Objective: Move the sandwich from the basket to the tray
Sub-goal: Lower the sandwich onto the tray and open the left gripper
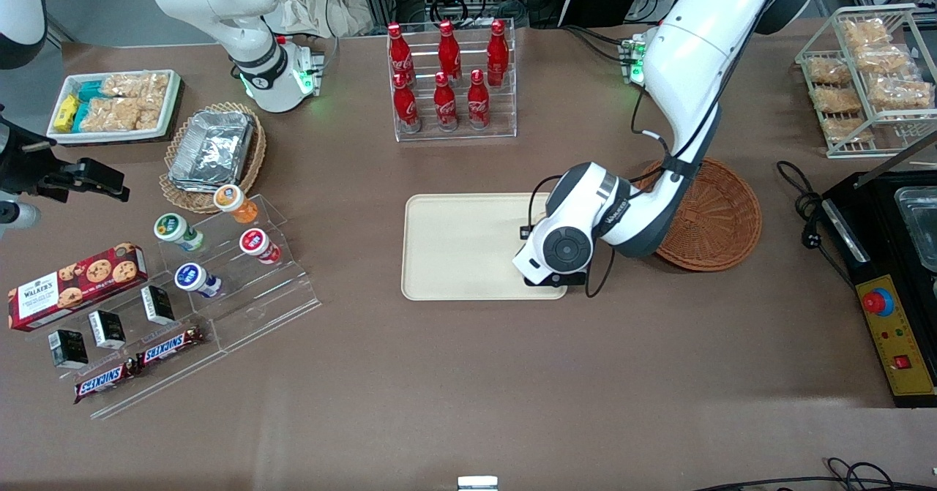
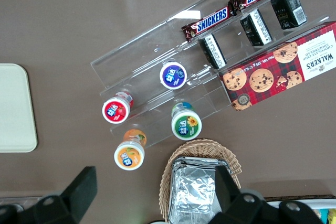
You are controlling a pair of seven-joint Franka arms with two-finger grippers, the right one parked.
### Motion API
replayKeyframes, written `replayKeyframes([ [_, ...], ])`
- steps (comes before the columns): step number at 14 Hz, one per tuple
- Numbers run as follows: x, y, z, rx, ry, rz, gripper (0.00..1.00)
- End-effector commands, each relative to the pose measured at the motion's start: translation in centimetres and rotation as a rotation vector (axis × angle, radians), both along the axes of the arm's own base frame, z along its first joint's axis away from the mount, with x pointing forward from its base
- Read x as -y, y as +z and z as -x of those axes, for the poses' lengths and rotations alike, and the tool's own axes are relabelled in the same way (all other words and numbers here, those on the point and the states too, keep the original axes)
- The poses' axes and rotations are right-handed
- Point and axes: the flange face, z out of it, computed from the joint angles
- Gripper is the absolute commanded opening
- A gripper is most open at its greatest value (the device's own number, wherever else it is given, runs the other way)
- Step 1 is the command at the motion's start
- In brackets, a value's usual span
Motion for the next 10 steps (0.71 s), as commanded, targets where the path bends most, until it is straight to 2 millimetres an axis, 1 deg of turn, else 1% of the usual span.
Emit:
replayKeyframes([
  [1,0.3,-1.5,-0.6,0.017,-0.032,-0.017,0.25],
  [3,0.3,-1.9,-0.7,0.016,-0.029,-0.018,0.25],
  [4,0.3,-1.8,-0.7,0.018,-0.03,-0.016,0.3],
  [5,0.3,-1.8,-0.7,0.017,-0.033,-0.016,0.53],
  [6,0.4,-1.7,-0.8,0.022,-0.033,-0.015,1.0],
  [9,0.4,-0.4,-1.0,0.042,-0.017,-0.015,1.0],
  [10,0.4,0.8,-1.2,0.057,-0.013,-0.012,1.0],
])
